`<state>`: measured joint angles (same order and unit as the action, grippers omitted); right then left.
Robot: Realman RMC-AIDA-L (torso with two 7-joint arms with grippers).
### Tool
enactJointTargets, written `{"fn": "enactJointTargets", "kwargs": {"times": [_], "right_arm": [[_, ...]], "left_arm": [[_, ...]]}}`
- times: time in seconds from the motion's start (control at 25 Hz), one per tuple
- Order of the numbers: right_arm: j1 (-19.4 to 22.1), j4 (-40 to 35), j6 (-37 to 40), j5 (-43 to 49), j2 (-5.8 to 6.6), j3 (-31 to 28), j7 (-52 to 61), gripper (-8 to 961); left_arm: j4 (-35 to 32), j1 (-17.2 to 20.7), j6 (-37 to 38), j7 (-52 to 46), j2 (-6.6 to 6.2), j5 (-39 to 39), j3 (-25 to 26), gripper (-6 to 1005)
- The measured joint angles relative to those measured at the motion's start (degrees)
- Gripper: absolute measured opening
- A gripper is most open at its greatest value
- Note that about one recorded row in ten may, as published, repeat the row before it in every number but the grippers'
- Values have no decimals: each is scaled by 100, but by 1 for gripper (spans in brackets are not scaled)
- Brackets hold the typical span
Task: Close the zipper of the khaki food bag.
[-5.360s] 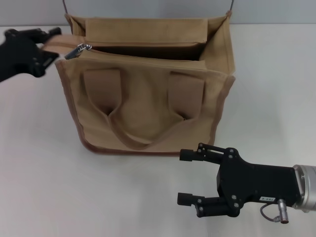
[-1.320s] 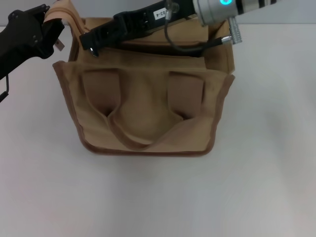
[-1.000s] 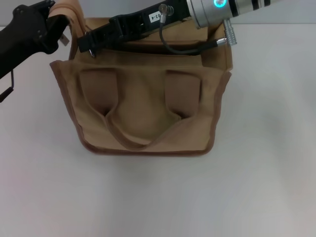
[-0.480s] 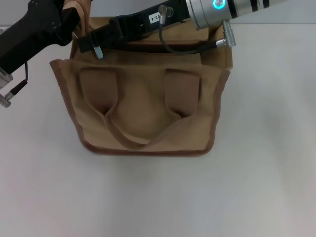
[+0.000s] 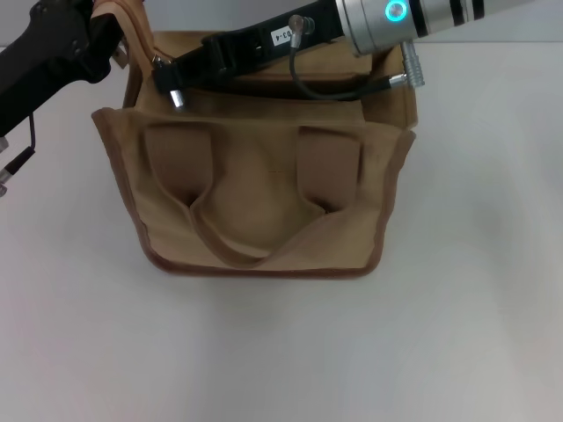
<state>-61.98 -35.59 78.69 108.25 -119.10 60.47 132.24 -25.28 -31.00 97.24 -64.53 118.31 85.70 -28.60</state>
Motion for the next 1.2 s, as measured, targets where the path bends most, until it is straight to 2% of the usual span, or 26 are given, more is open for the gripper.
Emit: {"fn": "enactJointTargets", "kwargs": {"times": [0.32, 0.68, 1.04, 1.12, 1.2], "right_arm": [[7, 13, -232, 3, -16, 143, -153, 9], [108, -113, -238, 10, -18, 221, -135, 3], [1110, -1611, 286, 438, 34, 164, 652, 4], [1551, -2110, 477, 493, 95, 131, 833, 4], [1684, -2239, 531, 495, 125, 105, 880, 12]], "left_arm": [[5, -1, 15, 0, -2, -1, -32, 4], [-8, 6, 30, -7, -4, -1, 12, 4], [-36, 73, 35, -28, -37, -57, 179, 5], [-34, 83, 36, -44, -69, -74, 203, 5], [-29, 84, 36, -48, -79, -76, 209, 5]]}}
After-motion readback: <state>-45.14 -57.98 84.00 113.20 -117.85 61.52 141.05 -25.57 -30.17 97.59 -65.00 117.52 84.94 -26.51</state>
